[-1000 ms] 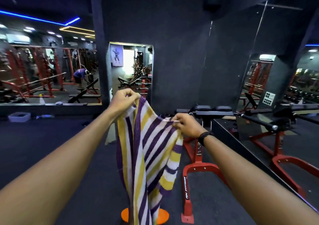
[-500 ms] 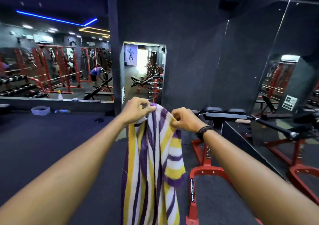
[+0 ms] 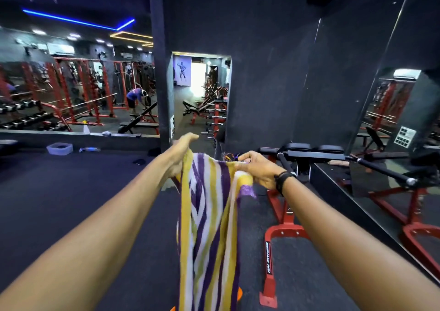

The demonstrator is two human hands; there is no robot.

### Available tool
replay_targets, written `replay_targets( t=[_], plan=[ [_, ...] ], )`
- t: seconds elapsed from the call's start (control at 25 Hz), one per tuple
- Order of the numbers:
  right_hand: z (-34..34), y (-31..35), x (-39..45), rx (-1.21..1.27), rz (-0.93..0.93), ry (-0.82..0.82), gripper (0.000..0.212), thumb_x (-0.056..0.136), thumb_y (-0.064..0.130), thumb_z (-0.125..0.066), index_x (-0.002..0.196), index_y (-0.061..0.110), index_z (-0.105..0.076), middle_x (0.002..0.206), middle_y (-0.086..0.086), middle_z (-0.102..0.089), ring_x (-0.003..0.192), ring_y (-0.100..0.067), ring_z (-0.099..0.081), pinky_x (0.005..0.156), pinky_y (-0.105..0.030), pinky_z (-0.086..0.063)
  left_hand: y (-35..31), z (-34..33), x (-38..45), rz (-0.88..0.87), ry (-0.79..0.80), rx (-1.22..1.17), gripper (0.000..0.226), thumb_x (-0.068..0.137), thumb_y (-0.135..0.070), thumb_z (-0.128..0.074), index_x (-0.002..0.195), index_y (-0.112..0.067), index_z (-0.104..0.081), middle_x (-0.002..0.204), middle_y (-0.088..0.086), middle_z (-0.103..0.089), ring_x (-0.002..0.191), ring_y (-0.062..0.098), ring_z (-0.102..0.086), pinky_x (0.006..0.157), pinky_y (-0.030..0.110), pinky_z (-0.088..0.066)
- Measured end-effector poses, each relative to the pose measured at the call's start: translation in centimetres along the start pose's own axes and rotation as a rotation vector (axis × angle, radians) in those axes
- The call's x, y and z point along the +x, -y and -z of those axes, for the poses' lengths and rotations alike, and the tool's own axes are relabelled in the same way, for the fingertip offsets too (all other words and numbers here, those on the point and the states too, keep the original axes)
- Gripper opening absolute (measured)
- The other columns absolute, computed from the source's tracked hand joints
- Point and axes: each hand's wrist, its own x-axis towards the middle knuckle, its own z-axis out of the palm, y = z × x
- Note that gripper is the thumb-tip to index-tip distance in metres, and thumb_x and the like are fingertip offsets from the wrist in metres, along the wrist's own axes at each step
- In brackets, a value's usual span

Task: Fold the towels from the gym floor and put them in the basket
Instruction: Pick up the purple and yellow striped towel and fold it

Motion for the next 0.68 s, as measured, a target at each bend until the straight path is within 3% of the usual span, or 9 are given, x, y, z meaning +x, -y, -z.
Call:
replay_targets(
  t=[0.04, 0.08, 0.12, 0.2, 0.32, 0.48, 0.6, 0.68],
  plan=[
    [-0.6, 0.4, -0.2, 0.1, -0.03, -0.01, 0.02, 0.088, 0.006, -0.065, 0.102, 0.01, -0.052, 0.071, -0.001, -0.06, 0.045, -0.004, -0.053, 0.038, -0.018, -0.04, 0.2, -0.3, -0.2, 0.042, 0.049, -0.055, 0.02, 0.085, -0.027, -0.047, 0.084, -0.008, -0.052, 0.078, -0.002, -0.045, 0.062, 0.025, -0.047, 0.058, 0.031, -0.039],
    [-0.9, 0.8, -0.2, 0.167, -0.045, -0.011, 0.02, 0.09, 0.004, -0.062, 0.105, 0.012, -0.051, 0.079, -0.004, -0.058, 0.045, -0.005, -0.055, 0.037, -0.019, -0.041, 0.4, -0.6, -0.3, 0.05, 0.087, -0.061, 0.013, 0.086, -0.014, -0.04, 0.074, -0.01, -0.043, 0.07, 0.002, -0.037, 0.055, 0.02, -0.037, 0.054, 0.03, -0.032],
    [-1.1, 1.2, -0.4, 0.219, -0.05, 0.002, 0.019, 0.093, 0.002, -0.057, 0.108, 0.012, -0.052, 0.083, -0.007, -0.056, 0.044, -0.005, -0.056, 0.036, -0.018, -0.042, 0.7, -1.0, -0.2, 0.035, 0.097, -0.051, 0.019, 0.087, -0.003, -0.036, 0.07, -0.012, -0.037, 0.066, 0.006, -0.031, 0.054, 0.018, -0.032, 0.054, 0.031, -0.028],
    [-1.0, 1.5, -0.4, 0.303, -0.056, 0.06, 0.017, 0.097, 0.001, -0.047, 0.108, 0.01, -0.056, 0.083, -0.007, -0.054, 0.047, -0.003, -0.059, 0.039, -0.019, -0.047, 1.5, -1.5, -0.2, -0.065, 0.084, -0.037, 0.025, 0.093, 0.005, -0.039, 0.076, -0.014, -0.036, 0.068, 0.009, -0.038, 0.058, 0.017, -0.04, 0.056, 0.031, -0.033],
    [-0.6, 1.3, 0.1, 0.359, -0.059, 0.115, 0.022, 0.097, 0.0, -0.044, 0.106, 0.005, -0.064, 0.096, -0.011, -0.064, 0.069, -0.008, -0.066, 0.062, -0.021, -0.058, 2.2, -1.7, -0.5, -0.171, 0.058, -0.05, 0.025, 0.094, 0.003, -0.052, 0.079, -0.014, -0.043, 0.066, 0.004, -0.052, 0.054, 0.008, -0.058, 0.052, 0.022, -0.046],
    [-0.3, 1.5, 0.0, 0.415, -0.013, 0.189, 0.031, 0.086, -0.017, -0.048, 0.106, 0.001, -0.064, 0.094, -0.015, -0.068, 0.077, -0.015, -0.069, 0.072, -0.021, -0.058, 2.5, -2.0, -0.5, -0.187, 0.073, 0.008, 0.026, 0.09, 0.008, -0.055, 0.075, -0.012, -0.061, 0.071, 0.003, -0.063, 0.062, 0.005, -0.06, 0.053, 0.013, -0.051],
    [-0.7, 1.2, 0.2, 0.093, 0.131, 0.1, 0.042, 0.072, -0.022, -0.063, 0.1, 0.009, -0.067, 0.089, -0.015, -0.066, 0.074, -0.015, -0.063, 0.075, -0.03, -0.055, 2.5, -2.1, -0.4, -0.17, 0.081, 0.009, 0.025, 0.091, 0.009, -0.053, 0.085, -0.011, -0.068, 0.078, 0.002, -0.067, 0.073, 0.009, -0.061, 0.065, 0.014, -0.053],
    [-1.1, 0.7, 0.6, -0.23, 0.261, -0.106, 0.027, 0.065, -0.004, -0.078, 0.084, 0.014, -0.071, 0.079, -0.007, -0.068, 0.07, -0.01, -0.057, 0.072, -0.035, -0.053, 2.6, -2.2, -0.5, -0.169, 0.095, -0.022, 0.024, 0.089, 0.01, -0.055, 0.088, -0.01, -0.069, 0.076, 0.002, -0.069, 0.073, 0.009, -0.064, 0.068, 0.015, -0.054]
  ],
)
